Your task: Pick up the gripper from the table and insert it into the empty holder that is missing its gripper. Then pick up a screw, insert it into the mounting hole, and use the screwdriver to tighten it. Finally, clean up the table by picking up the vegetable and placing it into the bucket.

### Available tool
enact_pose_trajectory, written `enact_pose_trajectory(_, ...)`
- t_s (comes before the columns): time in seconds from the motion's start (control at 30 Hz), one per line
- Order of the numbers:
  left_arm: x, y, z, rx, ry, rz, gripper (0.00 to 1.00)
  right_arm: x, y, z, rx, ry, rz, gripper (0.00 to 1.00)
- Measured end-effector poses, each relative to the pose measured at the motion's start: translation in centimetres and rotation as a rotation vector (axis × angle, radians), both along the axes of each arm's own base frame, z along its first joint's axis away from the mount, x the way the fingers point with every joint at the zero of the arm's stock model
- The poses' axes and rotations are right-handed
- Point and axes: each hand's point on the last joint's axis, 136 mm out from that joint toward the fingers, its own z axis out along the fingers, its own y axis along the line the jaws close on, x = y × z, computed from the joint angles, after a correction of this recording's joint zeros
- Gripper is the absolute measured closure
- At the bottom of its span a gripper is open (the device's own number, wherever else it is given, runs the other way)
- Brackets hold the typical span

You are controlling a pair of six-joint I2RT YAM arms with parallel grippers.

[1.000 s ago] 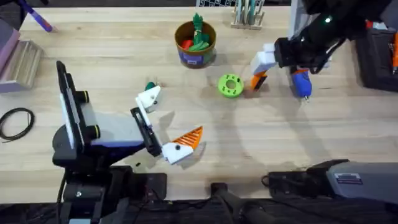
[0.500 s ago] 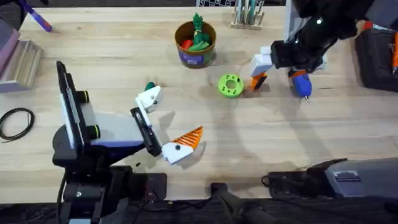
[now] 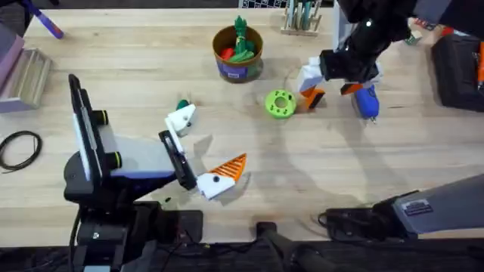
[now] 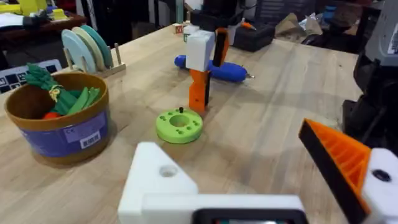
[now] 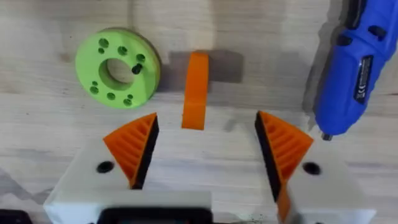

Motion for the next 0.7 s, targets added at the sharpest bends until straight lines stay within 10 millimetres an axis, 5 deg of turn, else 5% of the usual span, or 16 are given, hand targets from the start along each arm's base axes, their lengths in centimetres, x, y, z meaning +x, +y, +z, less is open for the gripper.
enact_pose_trajectory(0.7,0.0,0.0,0.0,0.000,0.000,0.000,0.015,1.3,-0.2,-1.1,-0.026,-0.019,-0.094,0.156)
